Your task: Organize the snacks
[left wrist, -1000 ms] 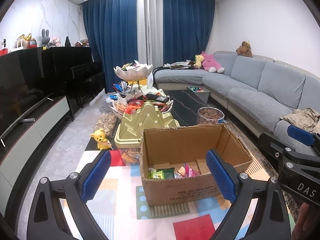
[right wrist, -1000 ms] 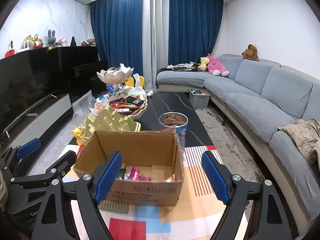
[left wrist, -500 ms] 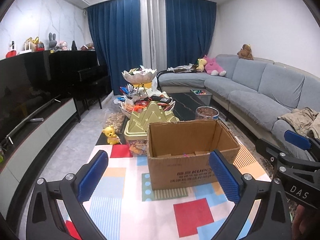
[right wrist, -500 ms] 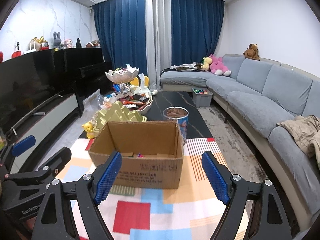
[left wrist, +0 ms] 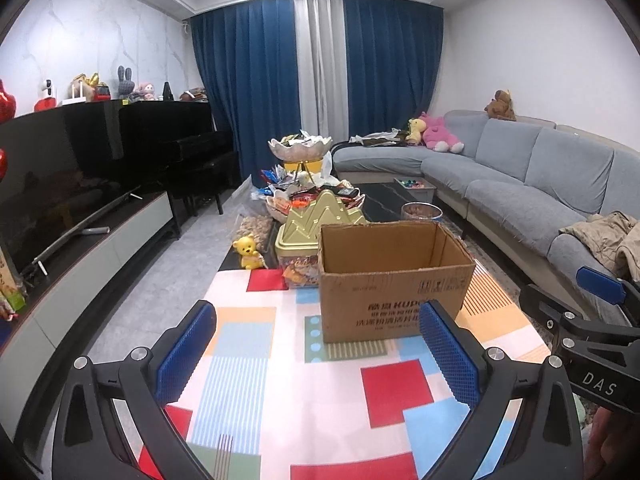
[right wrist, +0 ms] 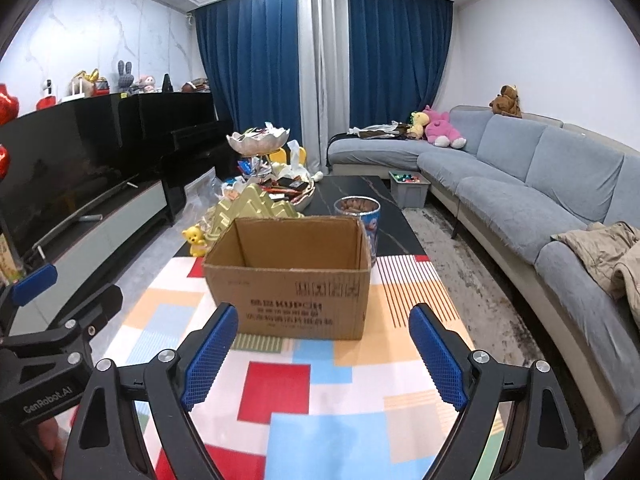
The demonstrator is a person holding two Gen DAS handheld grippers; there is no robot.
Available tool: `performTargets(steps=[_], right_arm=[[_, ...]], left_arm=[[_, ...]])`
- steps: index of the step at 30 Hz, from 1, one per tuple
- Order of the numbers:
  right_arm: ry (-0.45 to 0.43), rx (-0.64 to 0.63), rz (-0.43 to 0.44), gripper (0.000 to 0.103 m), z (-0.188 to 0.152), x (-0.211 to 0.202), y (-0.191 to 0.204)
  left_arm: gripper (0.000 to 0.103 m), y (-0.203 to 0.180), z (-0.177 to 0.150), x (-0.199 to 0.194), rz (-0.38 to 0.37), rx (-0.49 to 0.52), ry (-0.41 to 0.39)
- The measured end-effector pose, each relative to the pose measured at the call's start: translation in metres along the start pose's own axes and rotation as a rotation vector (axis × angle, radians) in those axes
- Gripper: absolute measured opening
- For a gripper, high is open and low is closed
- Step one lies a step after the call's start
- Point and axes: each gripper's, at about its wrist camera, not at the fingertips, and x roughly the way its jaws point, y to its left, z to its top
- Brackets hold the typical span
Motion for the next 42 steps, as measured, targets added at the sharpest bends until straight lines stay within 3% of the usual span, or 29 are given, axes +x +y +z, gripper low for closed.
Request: performTargets(steps=[24,42], right_arm=[[0.037,-0.009,0.002,0.088,-0.063,-0.043,0.005],[0.03,-0.004,-0.003,0.088,-0.073,-0.052,0.003]], left_arm=[[0.103,0.004,-0.061,-0.045,-0.013,-0.041,0.04],[0.103,0.001,-0.071,-0.056,-0.021,-0.034,0.031]])
